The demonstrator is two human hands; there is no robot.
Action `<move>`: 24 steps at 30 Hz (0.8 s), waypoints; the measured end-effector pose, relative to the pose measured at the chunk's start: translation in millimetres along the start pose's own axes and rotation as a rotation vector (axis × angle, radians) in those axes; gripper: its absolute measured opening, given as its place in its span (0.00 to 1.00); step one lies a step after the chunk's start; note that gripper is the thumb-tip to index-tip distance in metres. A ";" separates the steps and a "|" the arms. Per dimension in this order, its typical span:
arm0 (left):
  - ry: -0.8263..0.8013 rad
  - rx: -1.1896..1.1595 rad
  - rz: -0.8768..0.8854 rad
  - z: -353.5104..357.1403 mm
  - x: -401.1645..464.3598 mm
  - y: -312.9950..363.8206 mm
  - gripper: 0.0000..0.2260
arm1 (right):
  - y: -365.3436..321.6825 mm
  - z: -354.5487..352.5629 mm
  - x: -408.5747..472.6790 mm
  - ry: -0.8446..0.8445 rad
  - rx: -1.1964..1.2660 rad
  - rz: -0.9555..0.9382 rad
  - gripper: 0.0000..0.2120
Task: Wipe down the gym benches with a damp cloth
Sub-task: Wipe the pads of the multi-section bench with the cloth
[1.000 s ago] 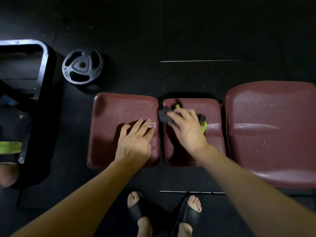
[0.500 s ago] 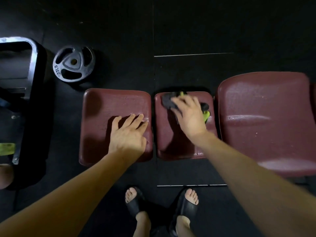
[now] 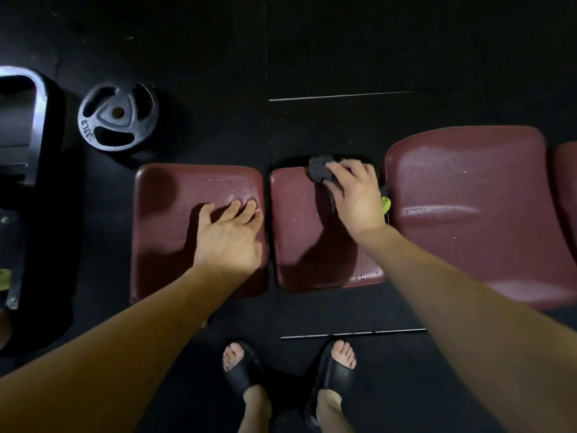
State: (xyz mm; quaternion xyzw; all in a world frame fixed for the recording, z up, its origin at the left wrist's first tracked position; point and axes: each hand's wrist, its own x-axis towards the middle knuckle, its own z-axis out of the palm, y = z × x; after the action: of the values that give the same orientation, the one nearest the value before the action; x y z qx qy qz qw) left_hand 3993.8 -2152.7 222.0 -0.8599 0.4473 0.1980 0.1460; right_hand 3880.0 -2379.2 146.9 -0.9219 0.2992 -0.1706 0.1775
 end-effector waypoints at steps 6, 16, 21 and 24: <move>-0.042 0.041 0.004 -3.5 -5.5 3.5 0.28 | -4.9 -31.0 -153.9 -0.072 0.069 0.079 0.19; -0.018 0.007 0.018 2.4 -5.5 3.1 0.29 | 13.1 -12.5 -14.9 0.004 -0.001 0.195 0.16; 0.056 -0.063 0.017 -4.9 -4.8 -17.0 0.28 | -14.4 0.6 -29.0 0.087 -0.028 0.269 0.15; 0.003 -0.005 0.021 -6.4 -5.8 -23.7 0.28 | -54.8 18.0 -32.3 0.095 0.010 0.260 0.15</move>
State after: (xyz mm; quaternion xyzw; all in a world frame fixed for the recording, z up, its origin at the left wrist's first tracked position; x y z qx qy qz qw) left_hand 4011.8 -2138.2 232.1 -0.8559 0.4559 0.1992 0.1413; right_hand 3889.8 -2313.8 147.9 -0.8653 0.4233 -0.1914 0.1884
